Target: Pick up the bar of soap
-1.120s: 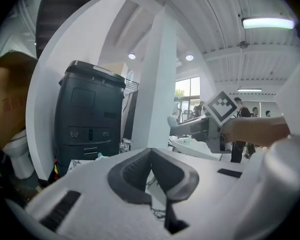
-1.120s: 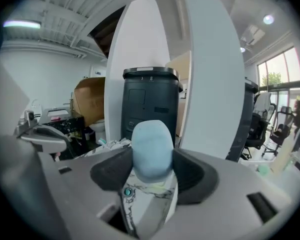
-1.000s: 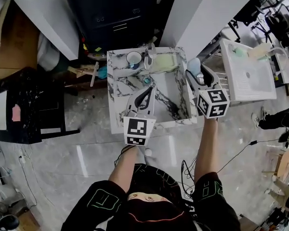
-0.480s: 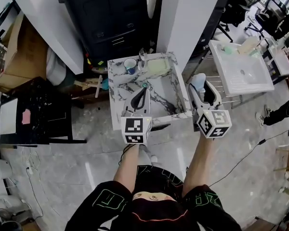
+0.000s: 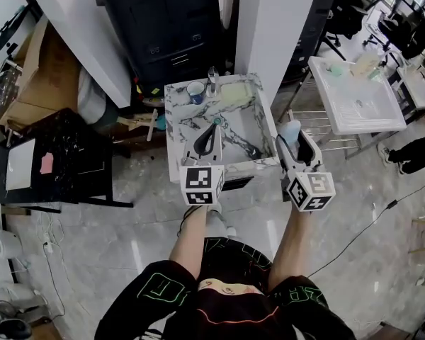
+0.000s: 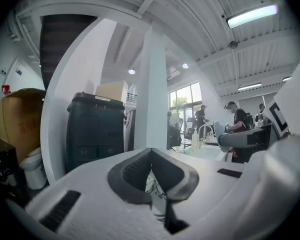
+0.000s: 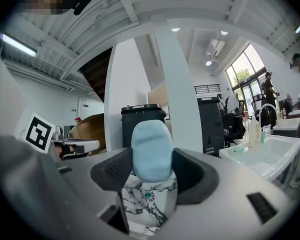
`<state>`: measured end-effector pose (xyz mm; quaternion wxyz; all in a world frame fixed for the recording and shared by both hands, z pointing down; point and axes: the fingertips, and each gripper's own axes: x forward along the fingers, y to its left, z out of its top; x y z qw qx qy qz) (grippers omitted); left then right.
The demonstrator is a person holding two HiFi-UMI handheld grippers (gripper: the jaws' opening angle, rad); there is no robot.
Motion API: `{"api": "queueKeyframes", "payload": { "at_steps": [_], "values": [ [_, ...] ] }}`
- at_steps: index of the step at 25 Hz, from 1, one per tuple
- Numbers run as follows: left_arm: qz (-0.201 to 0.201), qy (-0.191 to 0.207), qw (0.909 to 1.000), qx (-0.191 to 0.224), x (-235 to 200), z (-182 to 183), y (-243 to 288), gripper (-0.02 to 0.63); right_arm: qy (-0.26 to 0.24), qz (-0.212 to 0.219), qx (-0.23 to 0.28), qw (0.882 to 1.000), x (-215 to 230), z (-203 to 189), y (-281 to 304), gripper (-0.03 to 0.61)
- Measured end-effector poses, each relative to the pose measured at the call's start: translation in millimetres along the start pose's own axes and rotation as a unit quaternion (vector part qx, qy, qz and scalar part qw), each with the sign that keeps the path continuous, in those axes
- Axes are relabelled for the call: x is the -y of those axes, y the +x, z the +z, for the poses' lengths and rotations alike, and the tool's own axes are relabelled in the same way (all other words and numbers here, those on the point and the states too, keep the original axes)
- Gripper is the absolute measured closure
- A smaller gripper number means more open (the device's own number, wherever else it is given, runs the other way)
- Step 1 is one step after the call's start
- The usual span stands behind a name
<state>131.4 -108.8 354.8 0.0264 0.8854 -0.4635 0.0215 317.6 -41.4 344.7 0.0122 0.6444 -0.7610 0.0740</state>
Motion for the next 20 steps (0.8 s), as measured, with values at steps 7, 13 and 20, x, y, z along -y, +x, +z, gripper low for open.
{"api": "queueKeyframes", "payload": {
  "at_steps": [7,13,20],
  "values": [
    [0.001,0.003,1.0,0.006,2,10,-1,0.606,-0.003,0.003,0.007,1.0,0,8,0,0.319],
    [0.001,0.011,0.9999,0.012,4,10,0,0.606,-0.001,0.004,0.01,1.0,3,4,2,0.319],
    [-0.003,0.013,0.9999,0.008,-2,10,0,0.606,-0.009,0.006,0.011,1.0,-5,5,8,0.319]
  ]
}}
